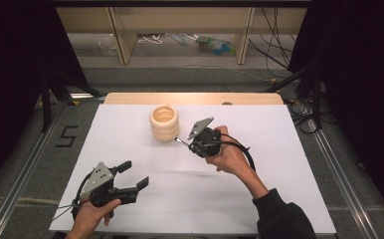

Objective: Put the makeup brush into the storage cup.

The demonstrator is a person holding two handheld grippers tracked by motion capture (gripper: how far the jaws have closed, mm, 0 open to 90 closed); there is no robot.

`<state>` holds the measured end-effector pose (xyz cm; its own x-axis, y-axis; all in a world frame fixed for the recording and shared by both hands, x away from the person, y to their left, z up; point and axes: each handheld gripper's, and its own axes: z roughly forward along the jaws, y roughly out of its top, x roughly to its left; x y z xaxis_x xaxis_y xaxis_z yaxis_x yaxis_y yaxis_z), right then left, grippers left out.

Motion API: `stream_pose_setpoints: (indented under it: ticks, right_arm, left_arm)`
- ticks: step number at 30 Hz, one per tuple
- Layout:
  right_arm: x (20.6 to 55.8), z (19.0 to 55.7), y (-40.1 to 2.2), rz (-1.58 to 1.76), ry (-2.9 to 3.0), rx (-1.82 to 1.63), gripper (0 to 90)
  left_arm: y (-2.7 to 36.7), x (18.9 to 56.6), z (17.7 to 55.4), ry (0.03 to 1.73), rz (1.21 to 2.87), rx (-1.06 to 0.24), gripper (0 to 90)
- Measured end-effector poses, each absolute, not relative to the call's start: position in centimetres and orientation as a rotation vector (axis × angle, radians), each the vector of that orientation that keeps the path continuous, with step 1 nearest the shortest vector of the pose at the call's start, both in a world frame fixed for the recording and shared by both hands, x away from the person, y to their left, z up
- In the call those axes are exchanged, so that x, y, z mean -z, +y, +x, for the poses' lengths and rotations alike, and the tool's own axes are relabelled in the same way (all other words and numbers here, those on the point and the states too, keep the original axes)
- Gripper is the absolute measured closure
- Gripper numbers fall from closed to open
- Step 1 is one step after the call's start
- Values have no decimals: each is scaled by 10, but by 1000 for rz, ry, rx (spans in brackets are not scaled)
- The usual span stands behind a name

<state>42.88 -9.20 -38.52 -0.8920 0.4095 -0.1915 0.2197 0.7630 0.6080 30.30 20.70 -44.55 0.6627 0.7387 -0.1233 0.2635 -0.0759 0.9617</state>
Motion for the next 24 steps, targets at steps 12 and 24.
stream_pose_setpoints:
  ticks: [12,24]
  right_arm:
    - [375,436,-102,533,2496,-1146,840]
    - [375,451,-107,598,2432,-1405,840]
  left_arm:
    - [207,445,302,845,1649,-485,168]
    - [208,445,302,847,1649,-488,168]
